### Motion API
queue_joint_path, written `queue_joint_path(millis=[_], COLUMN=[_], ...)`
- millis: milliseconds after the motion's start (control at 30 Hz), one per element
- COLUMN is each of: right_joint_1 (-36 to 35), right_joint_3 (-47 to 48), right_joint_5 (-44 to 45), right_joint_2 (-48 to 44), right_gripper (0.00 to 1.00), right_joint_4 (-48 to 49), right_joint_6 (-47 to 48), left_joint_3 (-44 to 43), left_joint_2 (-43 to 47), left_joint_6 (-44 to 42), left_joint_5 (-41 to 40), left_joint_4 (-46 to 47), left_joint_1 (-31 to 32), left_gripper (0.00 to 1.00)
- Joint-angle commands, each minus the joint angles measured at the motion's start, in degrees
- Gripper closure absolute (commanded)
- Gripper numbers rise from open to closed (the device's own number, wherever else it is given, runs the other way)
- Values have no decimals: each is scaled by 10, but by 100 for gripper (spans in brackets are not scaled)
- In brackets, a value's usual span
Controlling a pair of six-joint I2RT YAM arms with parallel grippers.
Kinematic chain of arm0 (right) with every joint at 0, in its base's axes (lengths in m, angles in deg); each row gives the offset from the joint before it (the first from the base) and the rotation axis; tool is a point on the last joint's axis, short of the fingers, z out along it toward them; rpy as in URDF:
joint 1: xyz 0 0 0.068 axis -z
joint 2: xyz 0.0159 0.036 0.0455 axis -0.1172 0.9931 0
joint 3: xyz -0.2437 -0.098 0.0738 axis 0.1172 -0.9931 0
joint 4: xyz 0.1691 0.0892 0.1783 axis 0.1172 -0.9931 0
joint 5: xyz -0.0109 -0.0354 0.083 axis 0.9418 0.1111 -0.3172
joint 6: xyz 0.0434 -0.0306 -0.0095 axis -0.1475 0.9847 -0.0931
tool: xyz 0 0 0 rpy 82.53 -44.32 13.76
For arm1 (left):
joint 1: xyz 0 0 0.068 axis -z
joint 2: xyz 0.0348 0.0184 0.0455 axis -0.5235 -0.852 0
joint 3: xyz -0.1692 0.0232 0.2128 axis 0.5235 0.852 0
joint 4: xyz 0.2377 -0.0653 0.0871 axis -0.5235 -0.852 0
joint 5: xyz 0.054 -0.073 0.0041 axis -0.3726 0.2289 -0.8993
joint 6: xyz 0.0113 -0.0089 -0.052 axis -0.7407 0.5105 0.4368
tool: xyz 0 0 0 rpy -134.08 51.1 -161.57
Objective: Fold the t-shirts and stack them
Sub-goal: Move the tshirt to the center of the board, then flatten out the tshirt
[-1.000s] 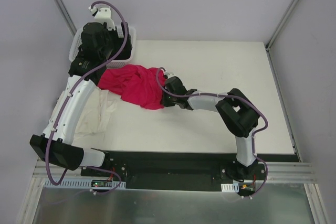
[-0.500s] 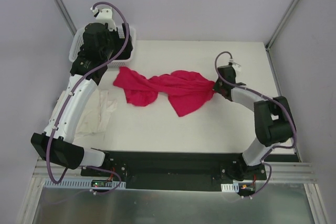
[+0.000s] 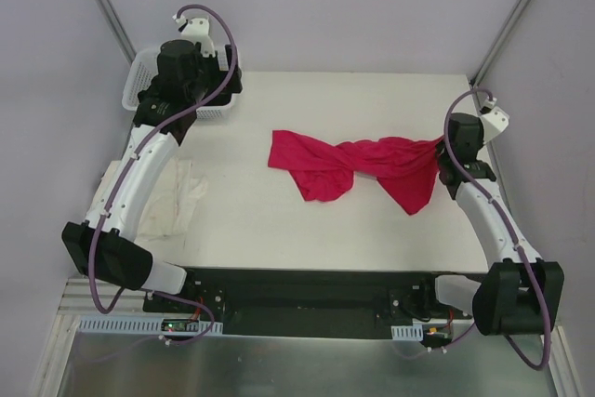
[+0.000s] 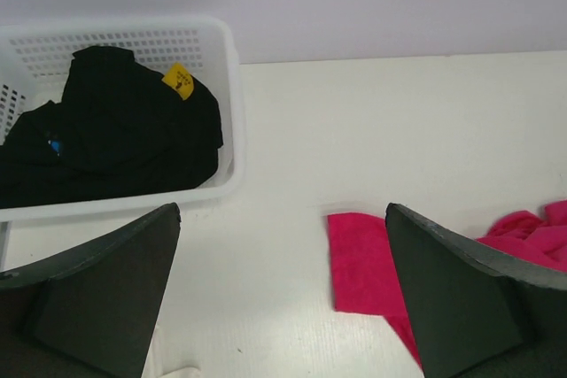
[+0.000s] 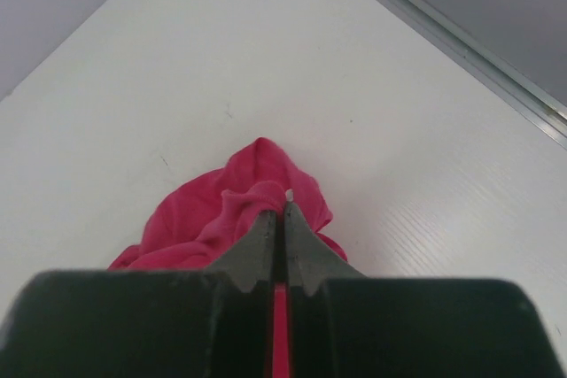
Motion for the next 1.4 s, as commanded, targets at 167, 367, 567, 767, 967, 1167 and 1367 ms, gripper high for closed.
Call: queue_joint_path(millis=[167,367,567,767,967,1167,1367], right_joint_1=[-36,-119,-231,-282,-296,-295,-274], right_joint_3=[16,60,150,285,384,539,593], right_joint_5=[-37,-54,-69,-159,-170,-166,-156], right_joint_2=[-4,57,171,291,350,421,419], right_gripper=[99,99,99,99,99,99,99], right_joint_4=[-2,3,0,-17,-18,-86,-110], right_joint_6=[12,28,47,55,109,138,142], left_joint_3=[-2,8,2,2,16,18,36], left_joint_2=[-55,-111,-172,-228,-231,-238,-247], left_joint_6=[29,24,17,31,35,38,32], left_joint_5=[110,130,127,117,94,86,66], left_joint_4=[19,20,20,19,21,21,32], left_joint_1=[7,53,110,137,138,140,140], left_gripper=[1,1,1,2,2,2,2])
